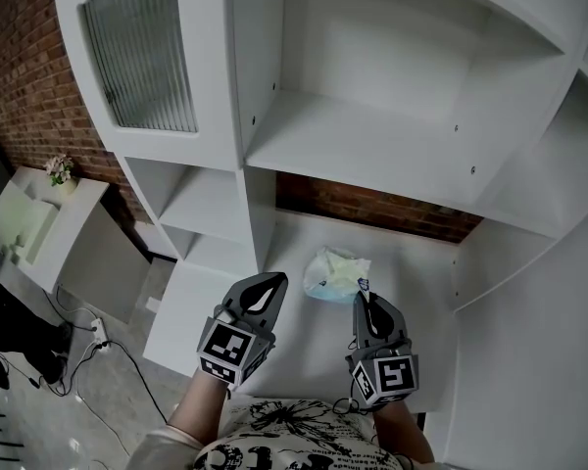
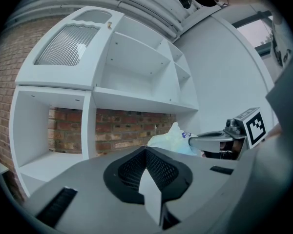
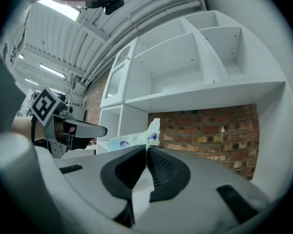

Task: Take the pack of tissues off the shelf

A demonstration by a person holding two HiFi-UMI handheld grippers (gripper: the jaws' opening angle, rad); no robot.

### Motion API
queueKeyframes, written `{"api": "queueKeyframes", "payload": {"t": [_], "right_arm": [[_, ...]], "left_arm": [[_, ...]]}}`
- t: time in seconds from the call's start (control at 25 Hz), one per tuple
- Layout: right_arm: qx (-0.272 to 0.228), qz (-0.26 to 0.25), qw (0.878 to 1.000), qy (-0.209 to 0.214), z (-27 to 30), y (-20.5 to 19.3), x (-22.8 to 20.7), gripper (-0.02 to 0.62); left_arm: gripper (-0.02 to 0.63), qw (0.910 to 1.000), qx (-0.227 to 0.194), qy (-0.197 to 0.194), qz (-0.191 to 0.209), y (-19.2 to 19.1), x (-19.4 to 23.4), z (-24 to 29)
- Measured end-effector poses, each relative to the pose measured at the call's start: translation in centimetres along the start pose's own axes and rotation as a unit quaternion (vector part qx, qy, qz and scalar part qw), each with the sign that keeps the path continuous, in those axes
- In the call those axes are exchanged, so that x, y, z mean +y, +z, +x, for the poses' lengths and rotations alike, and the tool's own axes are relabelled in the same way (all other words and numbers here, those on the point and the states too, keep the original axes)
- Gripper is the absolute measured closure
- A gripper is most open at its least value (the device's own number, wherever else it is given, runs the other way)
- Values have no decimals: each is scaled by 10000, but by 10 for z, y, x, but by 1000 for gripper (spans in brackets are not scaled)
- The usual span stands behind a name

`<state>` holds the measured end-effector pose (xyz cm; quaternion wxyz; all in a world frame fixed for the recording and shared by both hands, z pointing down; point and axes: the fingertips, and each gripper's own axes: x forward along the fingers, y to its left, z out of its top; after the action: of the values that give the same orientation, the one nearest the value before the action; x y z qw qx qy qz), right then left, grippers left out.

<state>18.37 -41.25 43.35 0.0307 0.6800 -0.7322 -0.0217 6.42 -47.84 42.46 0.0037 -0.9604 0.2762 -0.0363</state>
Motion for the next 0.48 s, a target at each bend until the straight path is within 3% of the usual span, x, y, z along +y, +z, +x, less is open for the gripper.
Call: {"api": "queueKeyframes", "payload": {"t": [0.48], "right_arm": [[123,-47,9999,-1,-4,3,-2,586]], "left_arm": [[592,9999,108,7,-24,-3,-5,0]]}}
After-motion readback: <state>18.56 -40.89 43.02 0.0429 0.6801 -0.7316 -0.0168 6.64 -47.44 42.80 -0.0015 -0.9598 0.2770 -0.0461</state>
